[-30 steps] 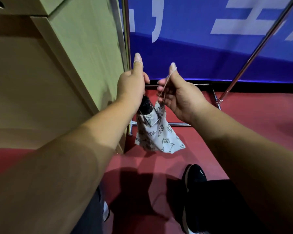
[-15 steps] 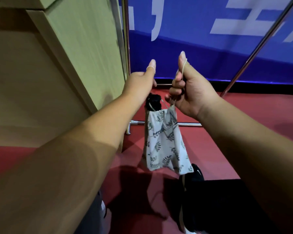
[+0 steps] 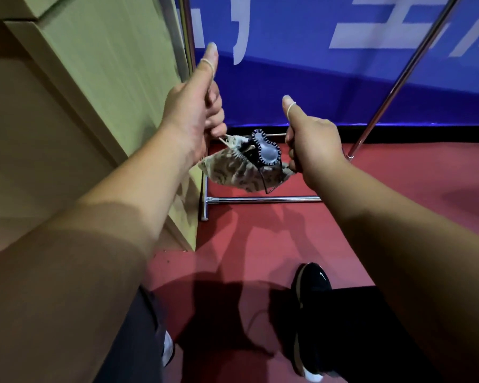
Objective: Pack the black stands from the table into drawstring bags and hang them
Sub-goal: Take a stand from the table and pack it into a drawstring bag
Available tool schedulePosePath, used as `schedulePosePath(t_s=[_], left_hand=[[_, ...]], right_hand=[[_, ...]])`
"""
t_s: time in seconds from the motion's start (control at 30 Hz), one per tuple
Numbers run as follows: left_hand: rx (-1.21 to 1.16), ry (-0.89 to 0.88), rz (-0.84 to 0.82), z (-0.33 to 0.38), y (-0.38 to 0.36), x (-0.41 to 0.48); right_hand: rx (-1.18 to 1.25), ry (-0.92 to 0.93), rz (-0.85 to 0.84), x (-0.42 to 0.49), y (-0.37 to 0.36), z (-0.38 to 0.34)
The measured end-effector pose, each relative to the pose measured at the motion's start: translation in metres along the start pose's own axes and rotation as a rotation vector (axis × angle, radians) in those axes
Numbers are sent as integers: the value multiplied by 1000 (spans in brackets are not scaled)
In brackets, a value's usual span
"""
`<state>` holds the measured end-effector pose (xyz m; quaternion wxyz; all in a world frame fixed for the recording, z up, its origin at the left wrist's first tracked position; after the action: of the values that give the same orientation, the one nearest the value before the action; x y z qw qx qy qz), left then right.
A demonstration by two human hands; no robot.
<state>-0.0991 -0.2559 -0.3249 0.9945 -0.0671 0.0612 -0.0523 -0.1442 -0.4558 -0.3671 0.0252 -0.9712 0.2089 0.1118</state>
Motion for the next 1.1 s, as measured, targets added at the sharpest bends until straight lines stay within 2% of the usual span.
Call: schedulePosePath(t_s=[0.17, 0.27, 0.33, 0.4, 0.47, 0.6, 0.67, 0.93, 1.0, 1.1], left_hand=[[441, -134, 47, 2, 13, 5], [636, -190, 53, 3, 24, 1], [799, -225, 41, 1, 28, -3], [875, -237, 44, 1, 30, -8], [883, -226, 51, 5, 31, -10], [851, -152, 95, 5, 39, -8], [849, -130, 88, 4, 40, -9], [1008, -178, 76, 7, 38, -16], [923, -161, 46, 7, 37, -14], [616, -104, 1, 4, 35, -10]], right_hand=[[-197, 165, 57, 10, 8, -13], [-187, 156, 110, 19, 18, -11], [-234, 164, 75, 25, 22, -9], [-407, 213, 28, 27, 20, -10], [-445, 227, 59, 31, 21, -8], [-333, 205, 125, 23, 20, -6], [-304, 230, 110, 15, 17, -10], [-480, 394, 11, -8, 7, -21], [-465, 387, -48, -5, 7, -20], [-308, 280, -128, 5, 10, -15]])
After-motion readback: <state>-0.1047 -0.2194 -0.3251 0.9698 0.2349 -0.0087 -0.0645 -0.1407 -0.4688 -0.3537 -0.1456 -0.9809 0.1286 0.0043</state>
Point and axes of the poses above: each hand's wrist, its own x-axis towards the middle knuckle, its own y-axis out of the back of the hand, z = x × y, the point moved 4 cm from there along x, towards the middle knuckle, and after that the axes turned 6 degrees about x, right-handed, at the moved point
